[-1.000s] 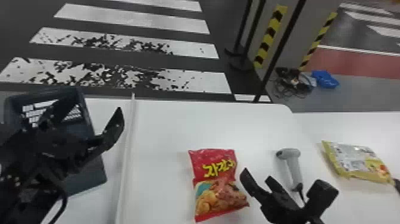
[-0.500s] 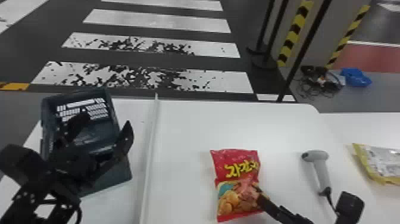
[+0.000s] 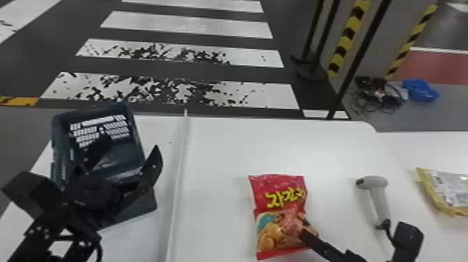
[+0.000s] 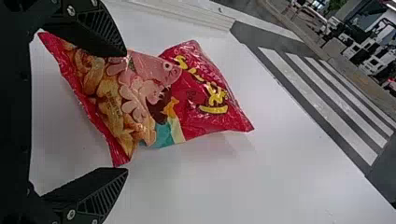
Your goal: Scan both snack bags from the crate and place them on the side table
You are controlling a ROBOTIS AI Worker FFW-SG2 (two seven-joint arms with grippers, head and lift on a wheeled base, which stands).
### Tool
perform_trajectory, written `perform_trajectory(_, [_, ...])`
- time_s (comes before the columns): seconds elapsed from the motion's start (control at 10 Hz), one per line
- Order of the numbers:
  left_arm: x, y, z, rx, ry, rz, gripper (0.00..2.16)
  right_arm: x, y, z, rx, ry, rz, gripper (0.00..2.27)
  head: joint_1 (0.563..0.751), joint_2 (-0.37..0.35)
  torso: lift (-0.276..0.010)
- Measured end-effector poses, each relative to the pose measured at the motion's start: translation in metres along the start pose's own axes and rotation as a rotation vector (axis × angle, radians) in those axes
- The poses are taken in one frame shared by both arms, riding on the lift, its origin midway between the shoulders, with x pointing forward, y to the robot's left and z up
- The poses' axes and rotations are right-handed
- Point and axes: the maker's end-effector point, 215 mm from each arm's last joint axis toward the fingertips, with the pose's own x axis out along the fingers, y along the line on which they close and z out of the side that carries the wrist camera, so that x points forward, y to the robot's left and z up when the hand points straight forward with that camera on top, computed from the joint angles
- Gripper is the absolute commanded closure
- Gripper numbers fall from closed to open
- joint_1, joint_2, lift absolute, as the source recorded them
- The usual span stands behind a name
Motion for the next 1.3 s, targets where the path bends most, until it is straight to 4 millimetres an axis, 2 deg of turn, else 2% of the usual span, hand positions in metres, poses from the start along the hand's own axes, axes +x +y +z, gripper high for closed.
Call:
perform_trajectory(0.5, [-0.003,-0.001,-0.009,-0.013,0.016,0.001,0.08,0.019,0.007,-0.018,0.060,0.077,0.047,0.14,0.695,-0.077,-0.095])
perform_trajectory(1.0, [-0.004,-0.001,-0.013,-0.021,0.025,0.002,0.08,0.026,0.013,0.000,0.161,0.047,0.125,0.16,0.695,-0.080,-0.095])
perform_trajectory(1.1, [-0.004,-0.001,-0.013,-0.021,0.025,0.002,0.08,0.030,0.012,0.002,0.185,0.045,0.137,0.29,0.695,-0.079,-0.095])
perform_trajectory(1.2, [-0.004,-0.001,-0.013,-0.022,0.025,0.002,0.08,0.033,0.011,0.001,0.204,0.046,0.147,0.62,0.695,-0.079,-0.095])
perform_trajectory(1.3, [-0.004,-0.001,-0.014,-0.023,0.027,0.002,0.08,0.035,0.010,0.001,0.223,0.045,0.160,1.46,0.695,-0.078,-0.095])
